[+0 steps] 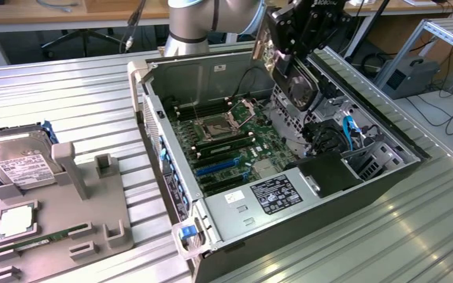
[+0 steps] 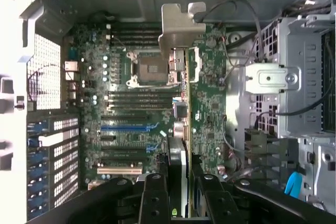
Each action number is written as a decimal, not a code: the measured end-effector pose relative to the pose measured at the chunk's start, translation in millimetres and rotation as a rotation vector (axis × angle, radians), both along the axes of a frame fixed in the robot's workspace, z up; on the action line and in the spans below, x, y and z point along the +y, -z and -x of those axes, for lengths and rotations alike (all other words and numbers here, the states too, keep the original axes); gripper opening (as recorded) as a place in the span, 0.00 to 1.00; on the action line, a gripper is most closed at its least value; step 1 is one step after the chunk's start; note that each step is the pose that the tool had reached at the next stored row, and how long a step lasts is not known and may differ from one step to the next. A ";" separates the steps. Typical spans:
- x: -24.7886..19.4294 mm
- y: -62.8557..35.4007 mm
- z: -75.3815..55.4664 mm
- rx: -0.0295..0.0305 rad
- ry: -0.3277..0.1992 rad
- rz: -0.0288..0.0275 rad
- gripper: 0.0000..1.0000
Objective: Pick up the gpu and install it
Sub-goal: 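Pick up the gpu and move the gpu toward the slot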
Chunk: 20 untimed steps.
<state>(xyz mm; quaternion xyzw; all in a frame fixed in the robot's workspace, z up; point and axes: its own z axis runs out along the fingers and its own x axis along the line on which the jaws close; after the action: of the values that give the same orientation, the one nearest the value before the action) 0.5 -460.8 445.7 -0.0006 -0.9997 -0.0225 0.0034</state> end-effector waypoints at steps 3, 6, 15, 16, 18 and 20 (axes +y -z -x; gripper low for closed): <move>1.1 0.9 0.0 0.0017 0.000 0.0389 0.27; 2.7 5.9 0.0 0.0018 0.000 0.0398 0.27; 23.0 19.8 -17.8 0.0033 0.000 0.0395 0.27; 24.3 20.5 -21.6 0.0041 0.000 0.0395 0.27; 26.5 22.2 -30.5 0.0066 0.000 0.0396 0.27; 28.3 23.9 -38.3 0.0087 0.000 0.0396 0.27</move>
<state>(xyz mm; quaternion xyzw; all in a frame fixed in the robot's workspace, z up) 38.8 -432.6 421.8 -0.0007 -1.0000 -0.0027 0.0077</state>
